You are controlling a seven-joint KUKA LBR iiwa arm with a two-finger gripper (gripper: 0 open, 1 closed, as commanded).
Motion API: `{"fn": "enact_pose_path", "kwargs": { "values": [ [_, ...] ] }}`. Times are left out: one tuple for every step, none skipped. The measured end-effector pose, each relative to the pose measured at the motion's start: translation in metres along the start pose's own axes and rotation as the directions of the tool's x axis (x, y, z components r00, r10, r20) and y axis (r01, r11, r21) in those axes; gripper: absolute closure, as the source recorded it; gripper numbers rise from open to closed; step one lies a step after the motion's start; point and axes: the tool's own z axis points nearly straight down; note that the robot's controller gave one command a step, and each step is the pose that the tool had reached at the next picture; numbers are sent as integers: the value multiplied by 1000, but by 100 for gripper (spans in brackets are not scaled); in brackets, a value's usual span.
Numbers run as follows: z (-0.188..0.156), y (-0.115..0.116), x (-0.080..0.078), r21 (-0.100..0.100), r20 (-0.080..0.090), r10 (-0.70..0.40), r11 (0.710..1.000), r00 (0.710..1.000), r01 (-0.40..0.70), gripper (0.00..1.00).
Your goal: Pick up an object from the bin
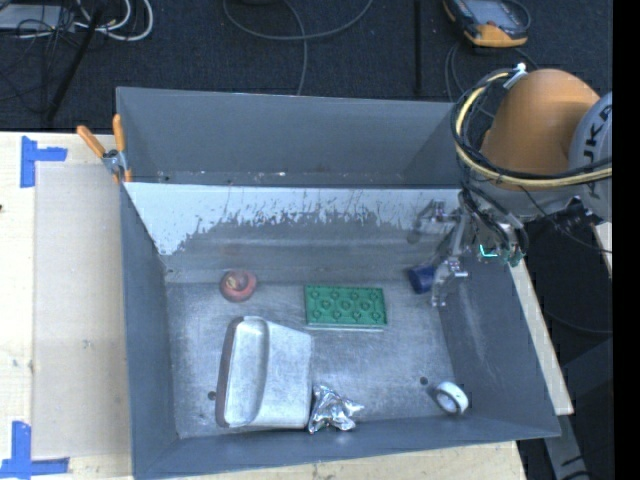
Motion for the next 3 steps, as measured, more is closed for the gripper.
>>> {"fn": "enact_pose_path", "kwargs": {
  "values": [
    [107, 58, 4, 4, 9, -300, 954, 954, 300, 0],
    [105, 58, 3, 5, 12, -300, 954, 954, 300, 100],
    [-34, 56, 15, 6, 15, -308, 951, 951, 308, 100]
  ]
}}
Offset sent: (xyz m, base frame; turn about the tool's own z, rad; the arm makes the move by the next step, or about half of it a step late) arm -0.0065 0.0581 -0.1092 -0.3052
